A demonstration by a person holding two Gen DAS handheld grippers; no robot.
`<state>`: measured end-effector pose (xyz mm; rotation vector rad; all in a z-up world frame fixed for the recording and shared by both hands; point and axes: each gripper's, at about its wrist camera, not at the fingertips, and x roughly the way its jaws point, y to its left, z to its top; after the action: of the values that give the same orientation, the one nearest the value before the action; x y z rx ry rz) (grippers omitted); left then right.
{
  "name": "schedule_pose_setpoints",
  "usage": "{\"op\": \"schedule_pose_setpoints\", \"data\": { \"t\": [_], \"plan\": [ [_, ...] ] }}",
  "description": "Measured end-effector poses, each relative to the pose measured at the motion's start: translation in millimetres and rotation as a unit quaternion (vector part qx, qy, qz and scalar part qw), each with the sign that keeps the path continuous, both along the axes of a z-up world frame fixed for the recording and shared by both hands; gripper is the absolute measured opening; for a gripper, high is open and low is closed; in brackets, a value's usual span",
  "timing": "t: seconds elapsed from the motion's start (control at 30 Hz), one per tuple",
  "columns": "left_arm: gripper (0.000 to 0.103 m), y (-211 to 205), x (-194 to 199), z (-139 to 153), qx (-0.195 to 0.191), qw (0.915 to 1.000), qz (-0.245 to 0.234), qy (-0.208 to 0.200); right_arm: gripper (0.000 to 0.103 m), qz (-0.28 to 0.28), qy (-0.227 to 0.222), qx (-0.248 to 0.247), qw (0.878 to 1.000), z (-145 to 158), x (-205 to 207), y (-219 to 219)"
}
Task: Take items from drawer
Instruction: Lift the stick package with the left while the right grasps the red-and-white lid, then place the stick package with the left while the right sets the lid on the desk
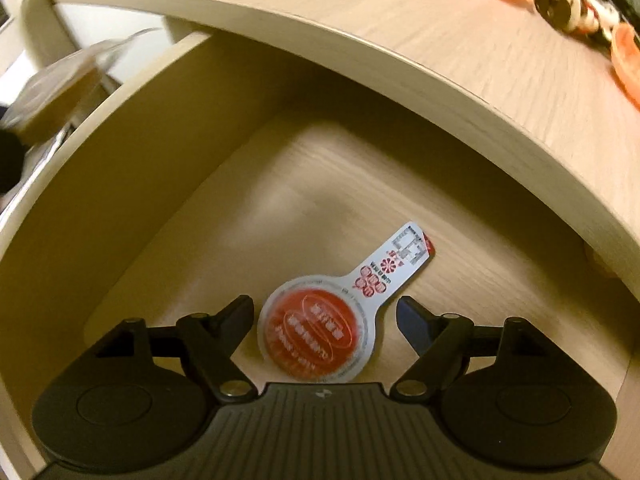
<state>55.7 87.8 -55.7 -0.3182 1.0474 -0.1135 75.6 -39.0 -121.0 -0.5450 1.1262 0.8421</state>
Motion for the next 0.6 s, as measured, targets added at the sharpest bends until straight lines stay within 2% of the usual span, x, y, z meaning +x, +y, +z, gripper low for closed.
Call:
{"op": "schedule_pose_setpoints", "data": {
  "t": [0.07, 0.17, 0.3, 0.43, 0.53, 0.6],
  "plan": [
    [0.035, -0.6, -0.3, -2.8, -0.003, 1.0, -0.004, 0.003, 0.066, 0.0, 0.001, 0.0, 1.0, -0.3, -0.2, 1.8],
    [0.035, -2.7, 1.5, -8.2, -0.006, 0.9998, -0.014, 0.01, 0.061, 0.006, -0.004, -0.004, 1.0, 0.0, -1.8, 4.3],
    [0.035, -7.2, 5.8, -14.0, -0.009, 0.9994, -0.03, 0.014, 0.061, 0.002, -0.002, -0.004, 1.0, 6.4, -6.0, -0.6],
    [0.035, -14.7, 9.6, -19.8, -0.015, 0.9982, -0.055, 0.017, 0.061, -0.004, -0.012, 0.004, 1.0, 28.2, -18.9, -19.6],
    [0.035, -19.2, 10.1, -18.5, -0.024, 0.9972, -0.07, 0.005, 0.061, -0.023, -0.021, 0.012, 0.999, 49.7, -28.1, -38.9],
    [0.035, -19.6, 12.2, -6.7, -0.033, 0.9959, -0.082, -0.017, 0.061, -0.039, -0.031, 0.022, 0.999, 69.5, -32.8, -51.0]
  ]
}}
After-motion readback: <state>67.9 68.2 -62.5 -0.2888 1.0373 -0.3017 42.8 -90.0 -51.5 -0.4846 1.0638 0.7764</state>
